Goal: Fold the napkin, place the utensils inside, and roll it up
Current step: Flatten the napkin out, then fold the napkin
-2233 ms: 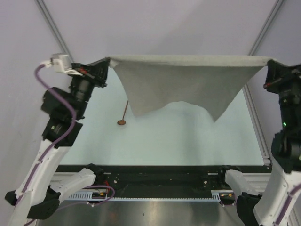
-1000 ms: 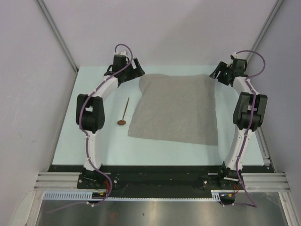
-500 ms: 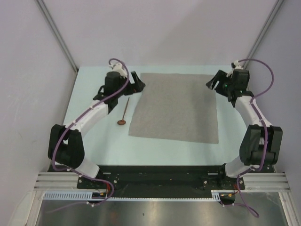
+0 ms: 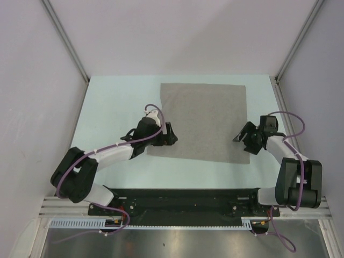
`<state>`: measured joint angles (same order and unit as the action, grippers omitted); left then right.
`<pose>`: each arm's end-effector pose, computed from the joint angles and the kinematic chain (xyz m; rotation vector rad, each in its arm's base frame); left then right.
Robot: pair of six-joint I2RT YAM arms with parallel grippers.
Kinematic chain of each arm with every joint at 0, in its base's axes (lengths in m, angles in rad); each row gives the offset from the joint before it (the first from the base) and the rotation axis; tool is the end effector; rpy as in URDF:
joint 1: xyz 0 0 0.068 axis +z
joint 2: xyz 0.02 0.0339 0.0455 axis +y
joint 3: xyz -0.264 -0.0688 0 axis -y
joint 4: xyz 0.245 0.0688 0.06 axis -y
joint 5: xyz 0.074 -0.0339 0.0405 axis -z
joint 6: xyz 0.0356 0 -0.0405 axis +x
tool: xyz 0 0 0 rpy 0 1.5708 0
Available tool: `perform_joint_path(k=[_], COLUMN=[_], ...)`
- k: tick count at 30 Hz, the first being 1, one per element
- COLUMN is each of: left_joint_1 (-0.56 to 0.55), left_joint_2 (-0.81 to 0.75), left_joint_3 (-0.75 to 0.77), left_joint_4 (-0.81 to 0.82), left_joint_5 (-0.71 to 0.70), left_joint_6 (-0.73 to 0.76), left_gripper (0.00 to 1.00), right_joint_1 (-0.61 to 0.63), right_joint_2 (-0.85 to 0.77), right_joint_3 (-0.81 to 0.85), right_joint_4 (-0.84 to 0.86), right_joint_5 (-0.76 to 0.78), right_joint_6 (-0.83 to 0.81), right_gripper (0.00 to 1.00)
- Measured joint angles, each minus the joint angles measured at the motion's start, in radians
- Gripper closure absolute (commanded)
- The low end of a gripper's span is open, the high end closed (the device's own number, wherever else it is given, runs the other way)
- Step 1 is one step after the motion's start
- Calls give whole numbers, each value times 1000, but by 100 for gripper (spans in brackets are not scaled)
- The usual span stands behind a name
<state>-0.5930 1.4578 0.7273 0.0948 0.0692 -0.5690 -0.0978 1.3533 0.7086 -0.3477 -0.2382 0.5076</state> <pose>0.2481 -0.1702 0.1920 0.0678 2.2997 -0.7040 0.2539 -0.0165 0.1811 0.6829 2.4956 0.4595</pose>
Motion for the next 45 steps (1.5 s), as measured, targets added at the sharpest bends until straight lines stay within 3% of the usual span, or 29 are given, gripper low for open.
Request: perform_joint_path(k=[10,16,24,28,31,35,41,45], left_joint_1=[-53,-106,-165,-166,-135,80,462,525], left_joint_2=[-64,-81,-221,-331,-406,-510,-555,-521], left_joint_3=[-225,-257,-322,-255,-89,130,253,237], left_joint_4=[114,155,95,-48,-194,-304,-417,-475], left_joint_5=[-40,-53,-89,-121,-145,-134,-94,-92], left_joint_6=[-55,-87,-146,-121,-55,51,179,241], left_gripper=[0,0,0,0,0,0,0,0], right_joint_1=[-176,-219,-220,-90,89,389,798,949], right_joint_2=[-31,-83,-170,-248,-281,-240,88,343], right_joint_3=[-91,-116,-104,-14,97,224,417,578], right_joint_4=[-23,-54,-132,-191,-187,-142,-60,-47], right_joint_5=[-37,-18,51,124,182,277,438,498], right_joint_6=[61,61,31,-6,-38,-77,-158,-221], right_gripper=[23,24,25,25,25,28,35,41])
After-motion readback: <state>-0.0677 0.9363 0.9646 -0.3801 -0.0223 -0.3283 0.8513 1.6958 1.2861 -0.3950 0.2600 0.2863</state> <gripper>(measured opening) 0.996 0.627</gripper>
